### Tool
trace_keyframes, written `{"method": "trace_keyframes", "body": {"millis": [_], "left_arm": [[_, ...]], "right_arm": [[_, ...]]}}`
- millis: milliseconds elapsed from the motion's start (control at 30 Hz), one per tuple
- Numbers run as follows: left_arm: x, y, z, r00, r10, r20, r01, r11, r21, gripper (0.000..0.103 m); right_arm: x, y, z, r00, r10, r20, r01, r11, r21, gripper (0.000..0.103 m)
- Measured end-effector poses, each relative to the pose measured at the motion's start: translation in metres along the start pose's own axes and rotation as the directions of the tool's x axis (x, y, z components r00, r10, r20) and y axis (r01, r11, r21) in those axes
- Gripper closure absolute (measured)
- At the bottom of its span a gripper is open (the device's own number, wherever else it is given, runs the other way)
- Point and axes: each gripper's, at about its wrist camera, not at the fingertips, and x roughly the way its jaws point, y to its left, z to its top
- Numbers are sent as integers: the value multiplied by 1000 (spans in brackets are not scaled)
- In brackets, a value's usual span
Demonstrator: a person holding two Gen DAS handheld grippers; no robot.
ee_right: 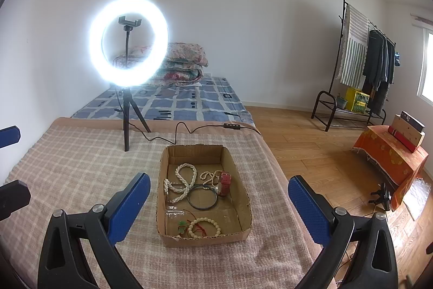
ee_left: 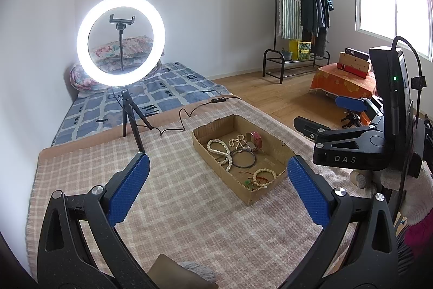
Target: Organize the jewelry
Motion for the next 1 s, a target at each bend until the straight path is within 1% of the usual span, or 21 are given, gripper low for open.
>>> {"method": "trace_keyframes", "body": {"millis": [533,833,1000], "left_arm": [[0,1,0,1000,-1,-4,1,1000,-2,0],[-1,-5,-3,1000,-18,-22,18,1000,6,0],[-3,-8,-4,1000,-2,-4,2,1000,16,0]], "right_arm": [[0,0,-1,1000,-1,-3,1,1000,-1,0],[0,1,-2,1000,-3,-5,3,1000,-6,0],[0,1,-2,1000,-1,-8,0,1000,-6,0]]}}
